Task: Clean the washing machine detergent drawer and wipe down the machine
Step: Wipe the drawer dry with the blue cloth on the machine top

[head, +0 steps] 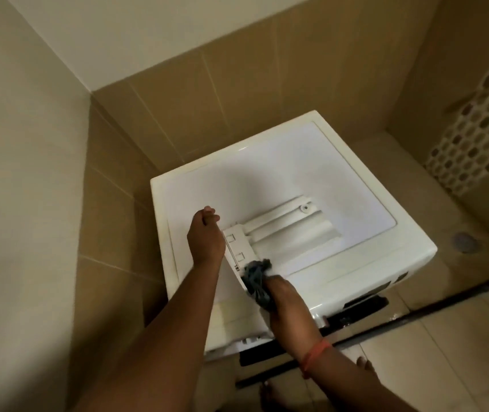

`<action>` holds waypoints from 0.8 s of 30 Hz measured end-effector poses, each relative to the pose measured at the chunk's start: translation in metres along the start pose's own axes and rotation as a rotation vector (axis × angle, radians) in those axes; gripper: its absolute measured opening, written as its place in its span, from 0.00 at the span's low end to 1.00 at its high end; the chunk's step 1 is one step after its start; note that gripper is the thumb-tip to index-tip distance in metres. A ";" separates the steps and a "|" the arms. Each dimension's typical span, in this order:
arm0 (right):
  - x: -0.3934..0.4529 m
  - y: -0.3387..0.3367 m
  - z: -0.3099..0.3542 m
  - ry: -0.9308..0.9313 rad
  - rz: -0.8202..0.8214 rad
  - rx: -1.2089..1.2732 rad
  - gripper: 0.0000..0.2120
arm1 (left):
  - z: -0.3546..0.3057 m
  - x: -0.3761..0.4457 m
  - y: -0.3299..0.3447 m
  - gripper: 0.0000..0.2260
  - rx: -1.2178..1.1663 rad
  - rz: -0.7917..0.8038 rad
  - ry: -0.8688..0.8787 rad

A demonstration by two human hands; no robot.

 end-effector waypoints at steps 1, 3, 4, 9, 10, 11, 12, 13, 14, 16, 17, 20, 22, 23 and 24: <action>0.002 0.003 0.002 0.024 -0.010 0.014 0.27 | 0.001 0.000 0.001 0.14 -0.006 -0.001 -0.001; 0.003 0.010 0.007 0.021 -0.010 0.034 0.26 | 0.002 -0.001 0.001 0.14 -0.006 -0.005 -0.003; 0.002 0.012 0.005 0.004 -0.006 0.036 0.27 | 0.000 -0.002 0.000 0.14 0.005 -0.008 0.005; 0.001 0.014 -0.021 -0.042 0.126 -0.028 0.29 | -0.005 -0.006 -0.001 0.15 0.113 -0.026 0.042; 0.006 0.014 -0.019 -0.036 0.142 -0.028 0.27 | -0.005 -0.004 -0.002 0.17 0.152 -0.033 0.049; 0.011 0.013 -0.015 -0.032 0.152 -0.017 0.25 | -0.006 -0.003 -0.002 0.18 0.189 -0.034 0.050; 0.013 0.011 -0.010 -0.032 0.159 -0.003 0.23 | -0.008 -0.003 -0.002 0.19 0.217 -0.031 0.038; 0.013 0.010 -0.007 -0.041 0.157 0.021 0.22 | -0.011 -0.003 -0.001 0.20 0.231 -0.028 0.011; 0.012 0.009 -0.004 -0.047 0.151 0.043 0.20 | -0.013 -0.003 0.000 0.21 0.234 -0.027 -0.031; 0.008 0.009 -0.001 -0.061 0.149 0.063 0.17 | -0.013 -0.008 0.006 0.25 0.258 -0.027 -0.113; 0.008 0.010 -0.002 -0.070 0.151 0.062 0.18 | -0.013 -0.012 0.010 0.25 0.293 -0.026 -0.119; 0.015 0.013 -0.009 -0.133 0.204 0.010 0.20 | -0.014 -0.023 0.014 0.24 0.374 -0.083 -0.087; 0.020 0.009 -0.016 -0.154 0.271 0.011 0.19 | -0.014 -0.024 0.014 0.23 0.403 -0.112 -0.101; 0.021 0.008 -0.019 -0.122 0.288 0.053 0.18 | -0.014 -0.023 0.014 0.22 0.413 -0.118 -0.104; 0.021 0.005 -0.021 -0.049 0.297 0.114 0.18 | -0.014 -0.023 0.014 0.22 0.424 -0.121 -0.108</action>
Point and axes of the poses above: each hand's wrist, its own x-axis towards the middle knuckle, its own y-axis out of the palm, z = x × y, the point moved 3 cm from there along x, towards the middle knuckle
